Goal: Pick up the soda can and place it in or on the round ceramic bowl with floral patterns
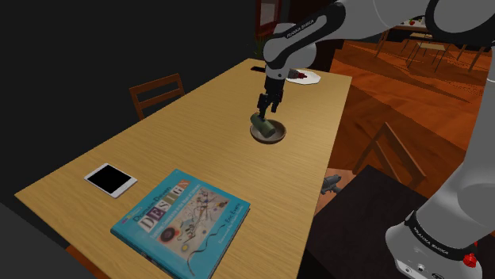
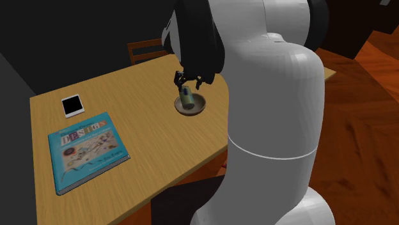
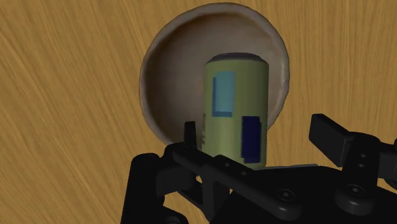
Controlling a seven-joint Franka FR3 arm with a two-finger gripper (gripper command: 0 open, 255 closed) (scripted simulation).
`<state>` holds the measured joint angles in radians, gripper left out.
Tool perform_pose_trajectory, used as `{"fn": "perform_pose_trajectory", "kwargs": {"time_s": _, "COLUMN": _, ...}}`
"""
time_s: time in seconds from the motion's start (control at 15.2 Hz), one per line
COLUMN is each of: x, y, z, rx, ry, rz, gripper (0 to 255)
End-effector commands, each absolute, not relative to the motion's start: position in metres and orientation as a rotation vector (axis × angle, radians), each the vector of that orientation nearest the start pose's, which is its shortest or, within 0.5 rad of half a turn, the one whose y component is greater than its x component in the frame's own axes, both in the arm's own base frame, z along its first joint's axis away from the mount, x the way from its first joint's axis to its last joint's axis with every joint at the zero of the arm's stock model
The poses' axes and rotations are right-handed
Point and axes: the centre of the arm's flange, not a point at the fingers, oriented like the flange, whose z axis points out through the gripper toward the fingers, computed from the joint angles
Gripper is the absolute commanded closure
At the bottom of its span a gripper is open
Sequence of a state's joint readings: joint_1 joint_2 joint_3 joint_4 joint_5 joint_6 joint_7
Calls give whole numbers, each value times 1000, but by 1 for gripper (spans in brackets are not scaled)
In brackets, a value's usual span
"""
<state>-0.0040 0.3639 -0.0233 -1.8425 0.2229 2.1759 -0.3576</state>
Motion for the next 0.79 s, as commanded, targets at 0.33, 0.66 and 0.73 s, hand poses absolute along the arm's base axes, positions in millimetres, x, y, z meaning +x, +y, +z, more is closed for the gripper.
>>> {"fn": "perform_pose_trajectory", "kwargs": {"time_s": 0.33, "x": 633, "y": -17, "z": 378, "rx": -2951, "ry": -299, "rz": -6, "gripper": 0}}
{"fn": "perform_pose_trajectory", "kwargs": {"time_s": 0.66, "x": 634, "y": -17, "z": 378, "rx": -2951, "ry": -299, "rz": -6, "gripper": 0}}
{"fn": "perform_pose_trajectory", "kwargs": {"time_s": 0.73, "x": 634, "y": -17, "z": 378, "rx": -2951, "ry": -299, "rz": -6, "gripper": 0}}
